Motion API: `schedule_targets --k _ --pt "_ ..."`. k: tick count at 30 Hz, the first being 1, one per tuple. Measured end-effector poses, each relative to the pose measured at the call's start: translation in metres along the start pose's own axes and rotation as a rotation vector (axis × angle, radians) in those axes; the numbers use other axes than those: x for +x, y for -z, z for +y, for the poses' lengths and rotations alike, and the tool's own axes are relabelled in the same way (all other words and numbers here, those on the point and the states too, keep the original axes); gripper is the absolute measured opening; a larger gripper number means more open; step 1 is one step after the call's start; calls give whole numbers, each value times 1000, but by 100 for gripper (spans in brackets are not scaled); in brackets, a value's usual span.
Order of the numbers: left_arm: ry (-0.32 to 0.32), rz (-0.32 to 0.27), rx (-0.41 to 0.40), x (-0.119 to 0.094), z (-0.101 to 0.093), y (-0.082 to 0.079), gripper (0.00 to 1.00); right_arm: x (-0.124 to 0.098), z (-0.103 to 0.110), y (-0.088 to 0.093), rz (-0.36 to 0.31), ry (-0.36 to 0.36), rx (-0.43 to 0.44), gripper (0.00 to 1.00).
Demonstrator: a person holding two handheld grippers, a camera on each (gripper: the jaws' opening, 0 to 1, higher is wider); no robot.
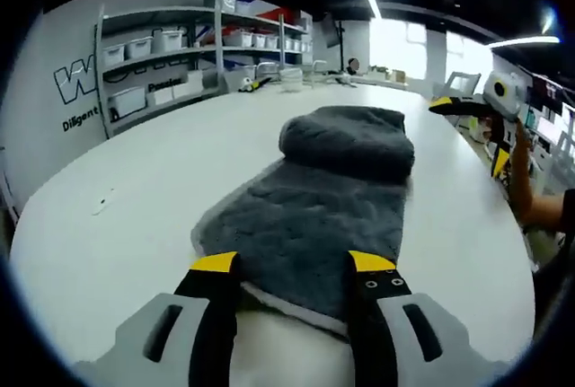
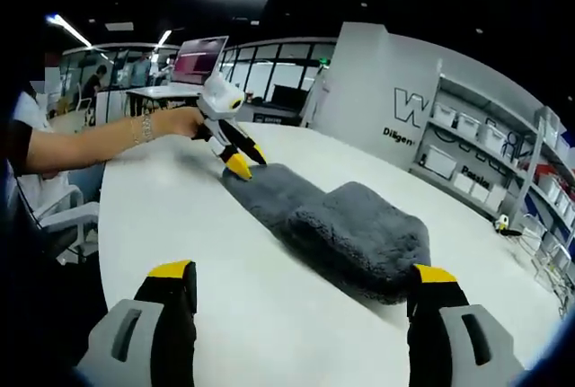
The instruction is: Open the folded towel by lifting each exposed corner and separating the folded layers until the towel lies flat within the target outline without major curled edges
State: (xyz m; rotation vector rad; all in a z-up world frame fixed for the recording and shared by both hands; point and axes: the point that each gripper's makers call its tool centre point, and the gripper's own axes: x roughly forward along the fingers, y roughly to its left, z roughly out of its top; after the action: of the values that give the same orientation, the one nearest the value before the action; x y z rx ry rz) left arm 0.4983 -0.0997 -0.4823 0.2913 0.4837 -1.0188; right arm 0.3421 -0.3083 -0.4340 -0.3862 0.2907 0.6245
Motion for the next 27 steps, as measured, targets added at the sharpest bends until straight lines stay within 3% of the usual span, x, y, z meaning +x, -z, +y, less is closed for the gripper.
schedule_targets --k 3,12,19,27 --pt "-9 31 9 3 -2 10 42 1 1 1 1 -8 -2 99" --pt "-10 39 36 5 -3 8 34 1 2 3 -3 -23 4 99" --pt "44 12 42 8 -8 6 15 2 -2 1 -18 -9 5 99" --pt "63 10 44 5 -9 6 10 0 -5 -6 -41 -12 14 99"
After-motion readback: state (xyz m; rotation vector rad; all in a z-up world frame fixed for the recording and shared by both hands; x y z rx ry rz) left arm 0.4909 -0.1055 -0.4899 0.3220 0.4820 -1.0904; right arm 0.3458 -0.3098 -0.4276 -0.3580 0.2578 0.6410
